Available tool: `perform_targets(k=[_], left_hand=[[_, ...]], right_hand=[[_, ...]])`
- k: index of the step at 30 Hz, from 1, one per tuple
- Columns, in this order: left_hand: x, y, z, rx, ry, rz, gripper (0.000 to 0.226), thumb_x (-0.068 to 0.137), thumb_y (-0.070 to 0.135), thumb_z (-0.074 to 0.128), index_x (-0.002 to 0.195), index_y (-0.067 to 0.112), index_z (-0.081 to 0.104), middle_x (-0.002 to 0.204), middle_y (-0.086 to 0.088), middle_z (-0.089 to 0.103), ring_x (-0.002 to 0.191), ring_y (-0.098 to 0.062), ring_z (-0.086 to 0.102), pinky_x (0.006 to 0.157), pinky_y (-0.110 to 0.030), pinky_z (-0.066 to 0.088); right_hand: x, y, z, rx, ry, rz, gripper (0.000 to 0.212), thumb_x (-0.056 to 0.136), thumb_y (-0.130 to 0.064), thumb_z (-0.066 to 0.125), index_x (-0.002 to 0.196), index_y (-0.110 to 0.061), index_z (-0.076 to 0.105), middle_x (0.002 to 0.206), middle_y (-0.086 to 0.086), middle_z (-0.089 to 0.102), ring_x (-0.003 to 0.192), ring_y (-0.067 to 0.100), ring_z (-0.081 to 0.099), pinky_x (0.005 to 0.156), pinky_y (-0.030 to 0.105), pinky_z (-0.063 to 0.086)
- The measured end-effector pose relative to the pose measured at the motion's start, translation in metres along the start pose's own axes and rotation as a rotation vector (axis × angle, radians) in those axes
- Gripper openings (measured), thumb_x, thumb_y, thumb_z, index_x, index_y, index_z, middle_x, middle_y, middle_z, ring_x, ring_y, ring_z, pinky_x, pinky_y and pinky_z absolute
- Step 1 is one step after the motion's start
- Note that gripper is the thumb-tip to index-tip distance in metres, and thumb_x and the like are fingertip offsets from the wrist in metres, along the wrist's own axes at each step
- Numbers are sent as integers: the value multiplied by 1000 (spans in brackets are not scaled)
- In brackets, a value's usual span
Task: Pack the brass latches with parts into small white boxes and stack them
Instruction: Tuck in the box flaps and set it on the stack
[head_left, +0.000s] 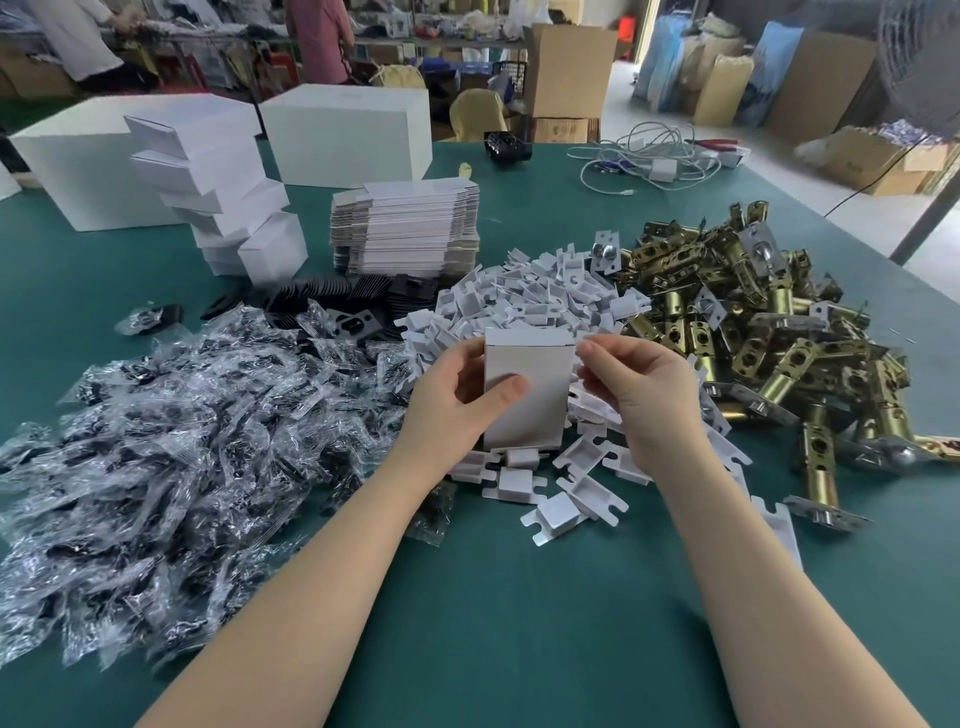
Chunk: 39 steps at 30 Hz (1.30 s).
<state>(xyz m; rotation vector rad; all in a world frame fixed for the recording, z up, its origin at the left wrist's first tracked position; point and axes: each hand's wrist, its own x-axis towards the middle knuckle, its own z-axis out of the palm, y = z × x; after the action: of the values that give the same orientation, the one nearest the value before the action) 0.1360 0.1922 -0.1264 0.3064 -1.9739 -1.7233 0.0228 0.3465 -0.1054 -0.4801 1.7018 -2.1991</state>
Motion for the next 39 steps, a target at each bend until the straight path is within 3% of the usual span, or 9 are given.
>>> perform_targets(k=[5,10,16,22,26,31,34,36,39], left_hand=[[2,-3,-1,28,6,25,33,86,25,76,112,36,58,102,26,72,99,5,67,77,-11,51],[3,-6,-7,118,-79,32,50,86,18,78,125,35,52,115,20,67,105,6,64,86,-15,54],[-2,2,-10,243,-87,135,81,83,36,79,135,66,25,114,17,68,105,1,66,94,-18,52],[-5,18,-7,345,10,371,56,90,29,71,130,51,39,125,3,60,103,-8,64,75,-19,55],[16,70,-24,-215,301,196,57,93,22,68,136,42,38,107,10,71,96,-5,70,71,-21,57],[108,155,-103,-861,594,-181,33,98,37,58,121,13,57,104,-13,65,91,-31,65,57,-35,60],[150,186,-152,-603,686,-96,20,96,17,58,114,7,53,94,-7,46,87,-26,55,61,-22,57],[174,193,-174,-23,767,-46,38,98,18,54,135,10,48,98,3,42,95,-18,46,66,-9,45],[189,180,-205,688,824,43,49,103,14,44,150,12,30,131,-10,48,119,-28,48,96,-31,43]], right_hand=[[-1,7,5,-214,-24,-92,21,96,-20,63,86,-33,76,85,-7,76,80,9,71,73,23,58],[-4,7,5,-340,-203,-105,27,84,-32,74,109,-34,67,103,-7,74,96,10,70,79,27,59],[-10,3,10,-445,-305,-177,37,80,-26,80,113,-33,65,105,-7,75,100,10,70,91,37,57],[-21,2,20,-432,-206,-439,55,94,-17,63,120,-63,49,109,-12,66,77,14,66,64,29,54],[-22,7,18,-479,-97,-485,54,97,-25,54,130,-64,37,122,-21,63,97,2,67,82,22,55],[-23,18,24,-678,-170,-442,51,94,-27,59,123,-64,39,105,-29,65,100,-7,62,82,4,45],[-21,22,25,-720,-188,-405,50,92,-32,57,115,-71,38,105,-36,61,96,-10,61,77,2,44],[-19,24,25,-745,-208,-377,51,91,-36,55,113,-77,35,106,-35,60,92,-8,62,75,5,47],[-16,28,24,-781,-243,-342,56,93,-28,61,111,-76,38,103,-35,60,88,-4,63,75,14,51]])
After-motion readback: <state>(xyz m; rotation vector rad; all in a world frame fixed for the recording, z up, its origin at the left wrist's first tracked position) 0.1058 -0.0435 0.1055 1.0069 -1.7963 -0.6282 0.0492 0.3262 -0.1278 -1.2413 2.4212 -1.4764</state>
